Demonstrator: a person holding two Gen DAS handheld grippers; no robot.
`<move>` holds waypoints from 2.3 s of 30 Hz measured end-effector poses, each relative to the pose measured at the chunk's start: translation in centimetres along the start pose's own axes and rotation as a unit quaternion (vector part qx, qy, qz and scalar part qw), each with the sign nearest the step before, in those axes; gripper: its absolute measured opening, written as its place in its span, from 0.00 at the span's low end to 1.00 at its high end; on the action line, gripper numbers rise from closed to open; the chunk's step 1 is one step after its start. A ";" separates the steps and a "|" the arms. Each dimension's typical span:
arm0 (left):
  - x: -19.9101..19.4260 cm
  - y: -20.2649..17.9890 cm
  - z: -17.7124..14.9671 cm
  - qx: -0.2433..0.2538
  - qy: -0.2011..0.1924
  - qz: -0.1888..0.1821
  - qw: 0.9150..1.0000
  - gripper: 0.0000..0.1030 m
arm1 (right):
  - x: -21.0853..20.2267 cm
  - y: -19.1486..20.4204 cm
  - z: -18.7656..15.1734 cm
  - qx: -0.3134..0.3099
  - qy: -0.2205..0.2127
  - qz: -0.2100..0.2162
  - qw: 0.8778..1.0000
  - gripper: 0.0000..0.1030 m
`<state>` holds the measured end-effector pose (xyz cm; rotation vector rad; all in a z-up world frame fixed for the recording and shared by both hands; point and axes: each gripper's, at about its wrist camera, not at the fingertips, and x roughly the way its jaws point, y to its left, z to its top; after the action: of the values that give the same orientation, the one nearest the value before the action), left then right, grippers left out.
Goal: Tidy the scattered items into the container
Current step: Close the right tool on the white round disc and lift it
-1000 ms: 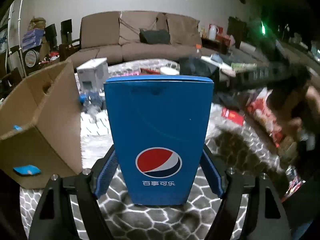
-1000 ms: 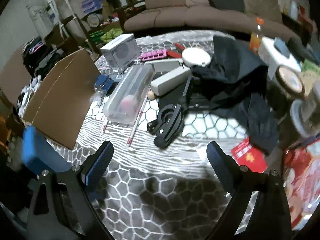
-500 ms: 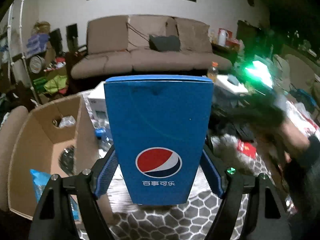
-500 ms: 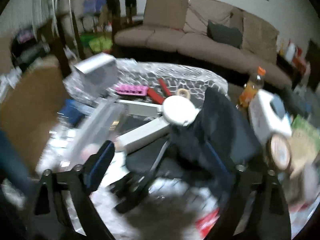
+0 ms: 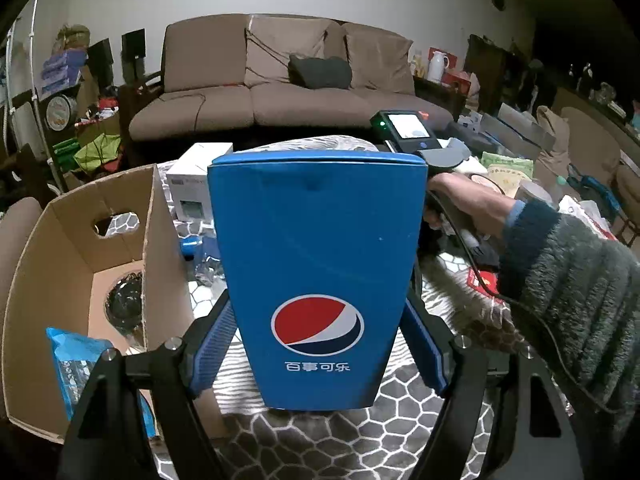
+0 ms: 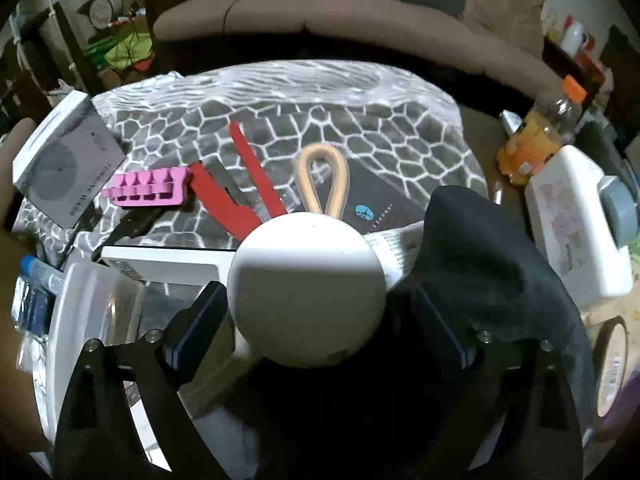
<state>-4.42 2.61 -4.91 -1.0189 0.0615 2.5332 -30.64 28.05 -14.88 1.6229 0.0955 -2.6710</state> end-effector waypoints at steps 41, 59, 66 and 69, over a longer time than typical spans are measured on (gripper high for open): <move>-0.4 0.1 -0.7 0.006 0.015 -0.034 0.999 0.77 | 2.2 -1.2 1.1 0.020 0.128 -0.008 0.992 1.00; -0.1 -0.3 -1.1 0.015 0.015 -0.032 0.999 0.77 | -3.6 -2.9 -1.4 0.091 0.049 0.113 0.988 0.75; -0.9 -0.4 -0.8 0.016 -0.006 -0.033 0.999 0.77 | -14.9 -2.0 -3.4 0.049 -0.080 0.086 0.992 0.75; -1.4 -0.5 -0.7 0.019 -0.022 -0.026 0.999 0.77 | -20.1 -1.6 -4.8 0.044 -0.133 0.087 0.986 0.75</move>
<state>-2.87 2.41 -4.43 -0.9376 0.0698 2.4955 -17.20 29.56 0.83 1.2128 -0.1613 -2.7574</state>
